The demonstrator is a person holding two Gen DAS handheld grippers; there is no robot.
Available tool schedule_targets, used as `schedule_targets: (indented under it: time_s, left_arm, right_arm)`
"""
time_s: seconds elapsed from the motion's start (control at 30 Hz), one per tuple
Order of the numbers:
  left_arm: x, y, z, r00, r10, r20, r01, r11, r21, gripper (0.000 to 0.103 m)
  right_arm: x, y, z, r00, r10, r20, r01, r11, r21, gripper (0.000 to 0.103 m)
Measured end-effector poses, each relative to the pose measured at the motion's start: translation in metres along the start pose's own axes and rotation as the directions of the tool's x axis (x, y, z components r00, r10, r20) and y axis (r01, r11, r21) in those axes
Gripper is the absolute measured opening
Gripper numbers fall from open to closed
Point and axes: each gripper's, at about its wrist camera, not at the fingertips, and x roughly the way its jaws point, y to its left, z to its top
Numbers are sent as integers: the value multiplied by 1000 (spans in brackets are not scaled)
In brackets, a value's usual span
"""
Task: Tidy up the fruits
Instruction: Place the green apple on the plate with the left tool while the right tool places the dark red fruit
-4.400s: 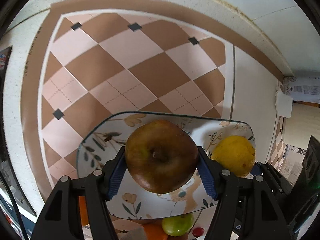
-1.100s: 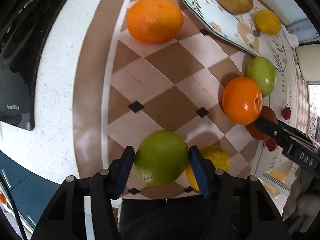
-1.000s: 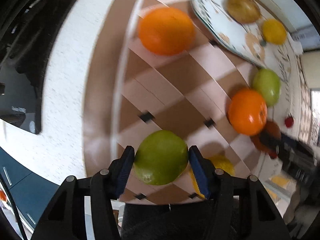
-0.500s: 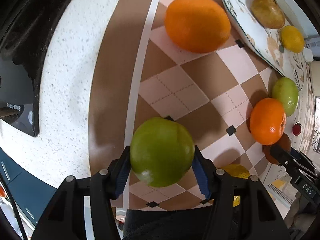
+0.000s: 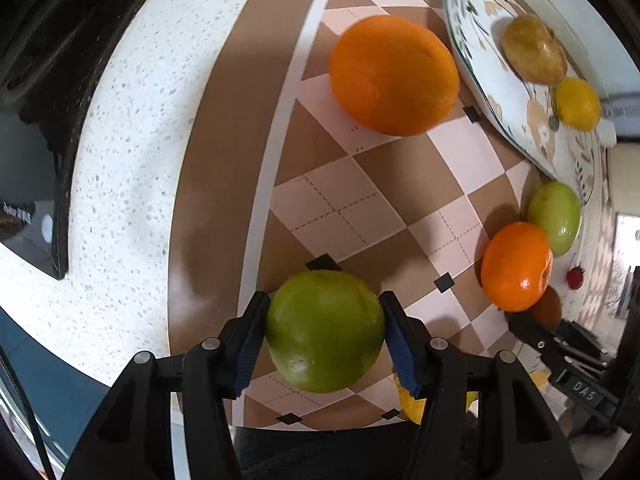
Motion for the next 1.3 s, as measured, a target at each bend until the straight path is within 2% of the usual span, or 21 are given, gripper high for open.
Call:
schedule_targets:
  time_s: [0.13,0.23,0.47,0.63,0.73,0.93,1.03,1.3]
  left_arm:
    - [-1,-19,1,998,63,23,-64,997,47,52]
    - [-7,-27,-2,996,79,46,-81,996,42,51]
    - [-63,-54,7,992,-5,127,-4,998,69,51]
    - [-100,-89,44,981,-56,186,31,990,136,51]
    - [-100,-93,71,978,-45,203,11,986,165,51]
    - [-73,-112,141,983,49,175,-81,981,179,52]
    - [-57,-116,164,983,94,156,-123,975,187,52]
    - [-27,-109,193,990,100,95,-113,983,146,52]
  right_arm:
    - [-2,-3,-1,1000,-3,7,3,1000,3,59]
    - [-11,-9,-4,1000,11,24,-12,1000,10,59]
    - [-55,-18,-2,991,77,109,-80,996,27,59]
    - [-98,-20,31,974,77,212,-81,997,13,59]
    - [-105,-28,67,970,40,240,-47,999,26,59]
    - [-90,-43,124,977,-43,211,32,998,54,59]
    - [-81,-41,136,980,-68,189,63,997,33,59]
    - [-56,-29,148,983,-121,136,125,992,-25,59]
